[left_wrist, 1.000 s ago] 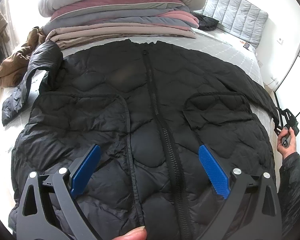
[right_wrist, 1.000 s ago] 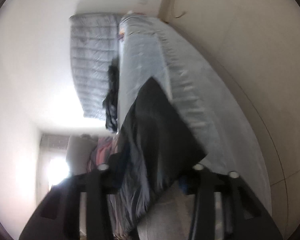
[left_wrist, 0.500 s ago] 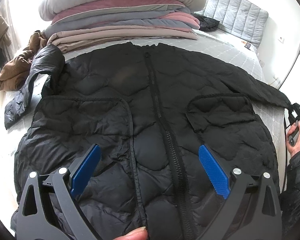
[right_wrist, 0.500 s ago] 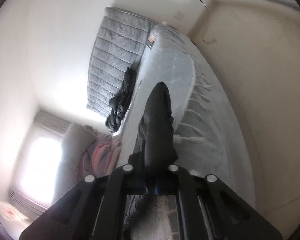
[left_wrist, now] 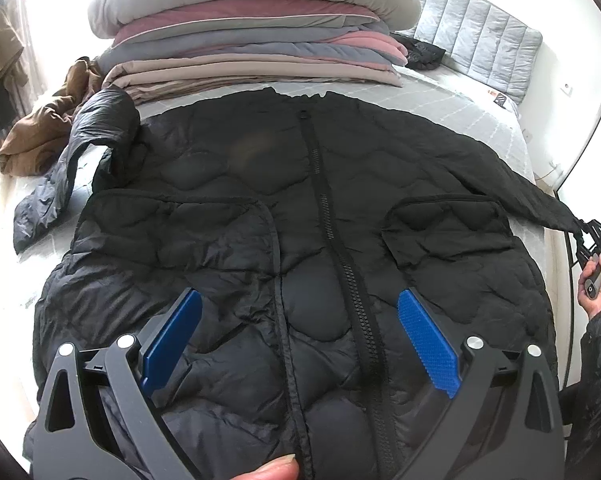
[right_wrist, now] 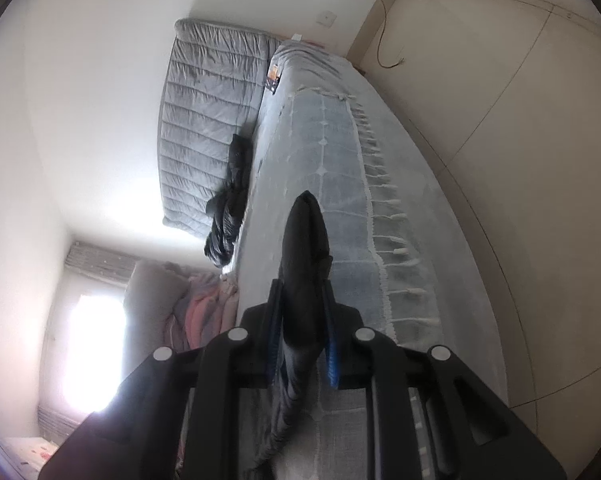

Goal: Fold large clothes

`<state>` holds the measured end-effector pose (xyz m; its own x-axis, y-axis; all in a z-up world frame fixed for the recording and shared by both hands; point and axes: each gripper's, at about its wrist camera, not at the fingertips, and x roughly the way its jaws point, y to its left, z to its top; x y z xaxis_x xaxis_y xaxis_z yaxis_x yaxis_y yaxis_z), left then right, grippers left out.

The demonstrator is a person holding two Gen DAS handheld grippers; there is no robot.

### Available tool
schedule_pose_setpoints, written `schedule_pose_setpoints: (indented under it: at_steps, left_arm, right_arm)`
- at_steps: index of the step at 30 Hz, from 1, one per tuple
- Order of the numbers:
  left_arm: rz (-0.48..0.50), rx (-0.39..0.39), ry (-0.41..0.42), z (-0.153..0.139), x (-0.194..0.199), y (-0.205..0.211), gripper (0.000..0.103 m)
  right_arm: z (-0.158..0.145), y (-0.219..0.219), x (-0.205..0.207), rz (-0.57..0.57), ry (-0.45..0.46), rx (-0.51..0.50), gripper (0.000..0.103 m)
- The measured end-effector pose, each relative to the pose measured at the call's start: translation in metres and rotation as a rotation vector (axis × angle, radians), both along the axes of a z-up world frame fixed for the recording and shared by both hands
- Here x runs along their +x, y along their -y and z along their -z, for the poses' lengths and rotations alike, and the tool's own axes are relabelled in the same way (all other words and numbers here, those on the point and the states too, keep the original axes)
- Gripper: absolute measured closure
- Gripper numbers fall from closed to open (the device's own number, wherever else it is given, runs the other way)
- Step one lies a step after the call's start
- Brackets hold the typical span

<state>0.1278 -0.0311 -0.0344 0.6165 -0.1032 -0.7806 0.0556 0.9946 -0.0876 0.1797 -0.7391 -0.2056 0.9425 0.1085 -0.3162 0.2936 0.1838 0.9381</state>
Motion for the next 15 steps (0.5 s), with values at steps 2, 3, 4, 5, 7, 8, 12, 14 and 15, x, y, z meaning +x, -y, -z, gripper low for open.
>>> schedule_pose_setpoints:
  at_steps: [2,3,4,5,7,8,12,14,15]
  left_arm:
    - [0.002,0.007,-0.003,0.0,0.001,0.002,0.008]
    - [0.003,0.01,-0.003,0.0,0.001,0.003,0.008]
    - [0.003,0.011,-0.004,0.0,0.001,0.003,0.008]
    - [0.004,0.012,-0.003,-0.001,0.002,0.004,0.008]
    - [0.004,0.013,0.004,-0.004,0.002,0.004,0.008]
    - [0.003,0.013,0.008,-0.005,0.002,0.004,0.008]
    - [-0.004,0.001,0.017,-0.009,-0.001,-0.003,0.008]
    - [-0.01,-0.006,0.022,-0.011,-0.002,-0.008,0.008]
    - [-0.016,-0.012,0.026,-0.012,-0.003,-0.013,0.008]
  right_arm:
    - [0.0,-0.002,0.0,-0.005,0.003,-0.013,0.089]
    - [-0.004,-0.002,0.004,0.0,0.004,-0.018,0.093]
    - [-0.007,-0.004,0.003,0.007,0.009,-0.032,0.094]
    - [-0.011,-0.005,0.002,0.011,0.026,-0.037,0.096]
    - [-0.021,-0.008,0.006,0.018,0.048,-0.046,0.097]
    - [-0.029,-0.009,0.006,0.022,0.067,-0.047,0.097]
    - [-0.07,-0.018,0.012,0.014,0.137,-0.069,0.097]
    - [-0.099,-0.026,0.021,-0.004,0.176,-0.094,0.097]
    - [-0.123,-0.033,0.03,-0.023,0.205,-0.119,0.097]
